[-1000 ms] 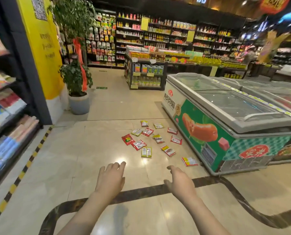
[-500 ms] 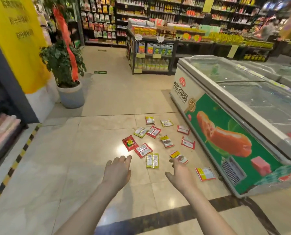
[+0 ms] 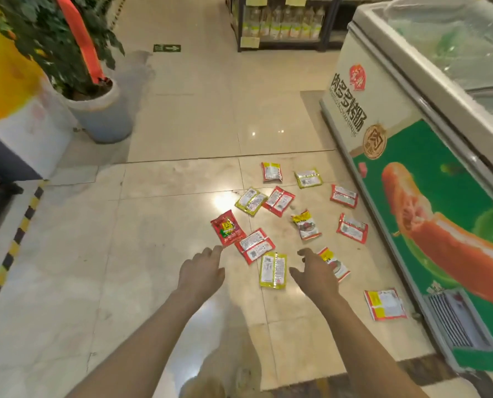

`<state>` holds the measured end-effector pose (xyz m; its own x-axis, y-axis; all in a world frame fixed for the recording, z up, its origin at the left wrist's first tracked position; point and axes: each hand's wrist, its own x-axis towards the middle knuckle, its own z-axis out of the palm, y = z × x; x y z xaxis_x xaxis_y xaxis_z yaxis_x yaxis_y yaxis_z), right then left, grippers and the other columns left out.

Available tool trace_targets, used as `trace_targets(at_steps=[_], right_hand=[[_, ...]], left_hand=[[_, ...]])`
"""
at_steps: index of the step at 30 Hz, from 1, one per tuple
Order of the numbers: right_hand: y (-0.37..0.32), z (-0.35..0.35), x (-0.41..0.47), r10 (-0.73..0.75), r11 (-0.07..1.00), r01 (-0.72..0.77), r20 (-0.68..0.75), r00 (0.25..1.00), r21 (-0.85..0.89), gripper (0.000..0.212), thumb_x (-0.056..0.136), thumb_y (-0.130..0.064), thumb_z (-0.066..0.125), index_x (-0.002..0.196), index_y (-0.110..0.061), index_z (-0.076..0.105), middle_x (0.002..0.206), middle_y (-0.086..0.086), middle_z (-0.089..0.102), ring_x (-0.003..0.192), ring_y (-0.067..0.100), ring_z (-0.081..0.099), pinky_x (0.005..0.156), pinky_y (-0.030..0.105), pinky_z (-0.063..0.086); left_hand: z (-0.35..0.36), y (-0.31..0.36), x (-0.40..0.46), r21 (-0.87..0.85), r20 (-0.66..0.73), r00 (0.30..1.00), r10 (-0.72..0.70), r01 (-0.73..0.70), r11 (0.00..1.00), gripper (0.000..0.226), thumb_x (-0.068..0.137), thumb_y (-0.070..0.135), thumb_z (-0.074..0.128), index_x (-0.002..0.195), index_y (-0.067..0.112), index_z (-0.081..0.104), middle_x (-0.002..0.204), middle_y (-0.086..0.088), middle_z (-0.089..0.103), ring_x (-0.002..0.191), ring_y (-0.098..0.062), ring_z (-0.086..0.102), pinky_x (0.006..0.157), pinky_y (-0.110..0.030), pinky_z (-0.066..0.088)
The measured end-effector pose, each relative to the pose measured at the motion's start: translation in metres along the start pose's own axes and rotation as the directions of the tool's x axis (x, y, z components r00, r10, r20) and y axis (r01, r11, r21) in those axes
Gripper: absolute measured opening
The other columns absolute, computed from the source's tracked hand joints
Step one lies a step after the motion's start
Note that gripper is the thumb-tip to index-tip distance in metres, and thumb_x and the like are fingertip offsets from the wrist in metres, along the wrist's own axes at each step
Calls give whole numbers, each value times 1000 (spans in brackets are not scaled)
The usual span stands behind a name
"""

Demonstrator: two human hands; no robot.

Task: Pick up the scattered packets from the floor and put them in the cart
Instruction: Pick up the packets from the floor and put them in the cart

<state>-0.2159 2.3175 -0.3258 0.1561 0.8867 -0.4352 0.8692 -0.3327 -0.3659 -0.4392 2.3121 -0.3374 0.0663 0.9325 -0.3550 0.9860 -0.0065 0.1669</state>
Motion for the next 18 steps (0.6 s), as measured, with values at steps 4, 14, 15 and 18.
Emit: trace_targets(at_steps=[4, 14, 15, 18], right_hand=[[-5, 26, 90, 87, 995, -91, 76, 993, 46, 46, 89, -28, 56, 131, -16, 44, 128, 9, 54, 118, 26, 52, 90, 34, 44], [-2, 141, 332, 348, 921, -374, 205, 915, 108, 50, 92, -28, 54, 137, -18, 34, 133, 10, 48, 120, 28, 51, 87, 34, 43], [1, 157, 354, 359, 916, -387, 213, 909, 104, 50, 92, -29, 53, 137, -18, 35, 133, 10, 49, 120, 28, 51, 86, 34, 43], [18, 214, 415, 424, 877, -463, 243, 872, 130, 49, 91, -32, 54, 134, -14, 39, 131, 10, 52, 119, 29, 52, 88, 34, 42]], left_hand=[[21, -17, 100, -260, 121, 978, -172, 198, 945, 44, 95, 30, 44, 137, 18, 36, 128, -4, 54, 118, -23, 51, 84, -33, 45], [127, -61, 364, -592, 404, 829, -388, 560, 580, 41, 93, 24, 52, 130, 9, 44, 120, -13, 60, 100, -26, 54, 77, -27, 38], [143, -64, 386, -597, 413, 820, -396, 572, 563, 41, 93, 24, 53, 129, 9, 44, 119, -12, 60, 95, -24, 52, 76, -27, 37], [207, -77, 450, -604, 437, 791, -427, 610, 512, 42, 91, 24, 55, 129, 9, 44, 121, -12, 59, 92, -23, 50, 75, -26, 36]])
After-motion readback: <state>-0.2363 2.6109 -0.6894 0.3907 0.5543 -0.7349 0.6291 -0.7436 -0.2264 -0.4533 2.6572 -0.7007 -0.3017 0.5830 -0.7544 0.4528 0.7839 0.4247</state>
